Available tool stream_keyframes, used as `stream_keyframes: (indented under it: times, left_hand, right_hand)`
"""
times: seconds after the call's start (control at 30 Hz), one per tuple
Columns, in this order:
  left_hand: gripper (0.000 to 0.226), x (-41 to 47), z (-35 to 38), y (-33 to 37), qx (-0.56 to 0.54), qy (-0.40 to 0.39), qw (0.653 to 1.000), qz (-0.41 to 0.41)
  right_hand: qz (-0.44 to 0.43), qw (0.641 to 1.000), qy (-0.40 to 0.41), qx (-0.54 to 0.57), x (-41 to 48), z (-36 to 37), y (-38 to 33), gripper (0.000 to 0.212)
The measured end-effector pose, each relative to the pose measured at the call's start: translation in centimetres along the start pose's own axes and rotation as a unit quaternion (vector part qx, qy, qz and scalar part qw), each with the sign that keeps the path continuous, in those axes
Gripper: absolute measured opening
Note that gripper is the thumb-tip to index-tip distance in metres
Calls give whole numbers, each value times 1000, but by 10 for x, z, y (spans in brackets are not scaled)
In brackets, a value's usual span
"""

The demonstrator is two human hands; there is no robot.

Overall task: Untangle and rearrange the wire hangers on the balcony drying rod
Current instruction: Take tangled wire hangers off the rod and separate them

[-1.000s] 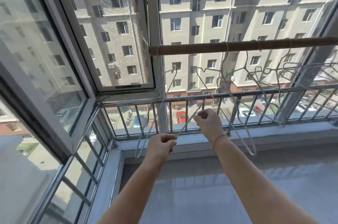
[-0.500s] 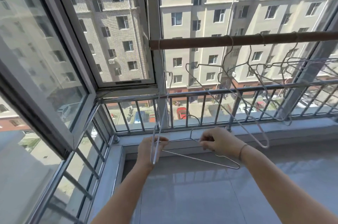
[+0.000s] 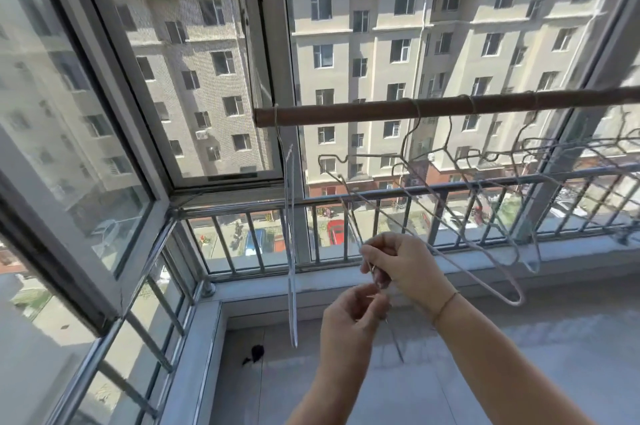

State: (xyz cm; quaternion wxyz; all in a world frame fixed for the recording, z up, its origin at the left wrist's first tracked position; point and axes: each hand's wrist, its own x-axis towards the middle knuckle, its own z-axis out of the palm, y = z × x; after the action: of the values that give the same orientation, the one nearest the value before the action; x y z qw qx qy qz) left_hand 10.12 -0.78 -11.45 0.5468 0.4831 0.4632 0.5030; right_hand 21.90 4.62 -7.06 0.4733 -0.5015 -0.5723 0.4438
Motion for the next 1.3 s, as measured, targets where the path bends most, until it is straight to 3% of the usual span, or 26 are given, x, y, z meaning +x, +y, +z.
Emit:
stream_keyframes:
  times: [0.27,0.4,0.7,0.97,1.17,1.3]
  left_hand:
    - [11,3,6,62,-60,40,995,66]
    - [12,10,5,79,-76,62,991,88]
    - [11,19,5,80,-91,93,990,61]
    - [17,34,7,84,-61,128,988,66]
    - [28,37,10,78,25,190,978,79]
    - [39,23,24,94,202,253,926,192]
  right_hand:
    - [-75,988,36,128,12,2,-58,7]
    - [-90,986,28,139,23,6,-79,12]
    - [5,985,25,171,46,13,-72,14]
    - [31,982,39,183,64,14,-75,16]
    - [27,985,24,166,51,4,-70,13]
    - [-74,996,42,37,29,-23,-80,6]
